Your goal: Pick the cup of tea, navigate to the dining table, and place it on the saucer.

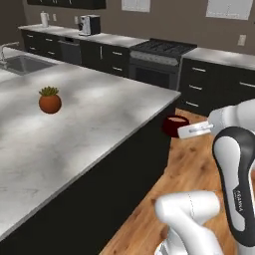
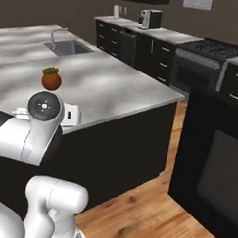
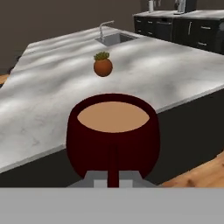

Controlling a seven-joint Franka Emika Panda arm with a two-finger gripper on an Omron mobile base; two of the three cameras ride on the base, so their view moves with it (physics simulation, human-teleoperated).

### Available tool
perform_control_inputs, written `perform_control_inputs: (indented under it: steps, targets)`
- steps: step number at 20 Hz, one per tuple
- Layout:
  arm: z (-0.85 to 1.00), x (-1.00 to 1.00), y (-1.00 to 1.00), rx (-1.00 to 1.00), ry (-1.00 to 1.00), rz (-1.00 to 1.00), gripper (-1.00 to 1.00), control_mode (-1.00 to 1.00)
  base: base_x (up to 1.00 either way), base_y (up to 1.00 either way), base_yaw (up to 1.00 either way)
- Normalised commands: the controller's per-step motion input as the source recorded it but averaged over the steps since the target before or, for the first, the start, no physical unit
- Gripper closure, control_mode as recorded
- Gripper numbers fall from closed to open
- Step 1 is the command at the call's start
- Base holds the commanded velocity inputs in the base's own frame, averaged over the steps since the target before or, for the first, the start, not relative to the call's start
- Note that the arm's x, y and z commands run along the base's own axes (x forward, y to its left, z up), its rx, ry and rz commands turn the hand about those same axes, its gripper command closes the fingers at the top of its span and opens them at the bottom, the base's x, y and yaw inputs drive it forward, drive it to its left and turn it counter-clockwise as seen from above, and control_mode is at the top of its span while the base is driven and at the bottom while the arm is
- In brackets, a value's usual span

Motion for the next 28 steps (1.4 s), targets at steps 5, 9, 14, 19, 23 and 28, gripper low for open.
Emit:
perform_control_inputs:
  steps: [5,9,14,19,23,28]
  targets:
    - [0.00,0.00,0.00,0.00,0.00,0.00,1.00,1.00,-0.73,0.73,0.65]
    - [0.00,0.00,0.00,0.00,0.00,0.00,1.00,1.00,-0.74,0.94,0.62]
    - [0.00,0.00,0.00,0.00,0.00,0.00,1.00,1.00,-0.27,1.00,0.31]
    - [0.00,0.00,0.00,0.00,0.00,0.00,1.00,1.00,0.00,1.00,0.02]
    - [0.00,0.00,0.00,0.00,0.00,0.00,1.00,1.00,0.04,1.00,-0.04]
    - [0.00,0.00,0.00,0.00,0.00,0.00,1.00,1.00,0.66,1.00,-0.15]
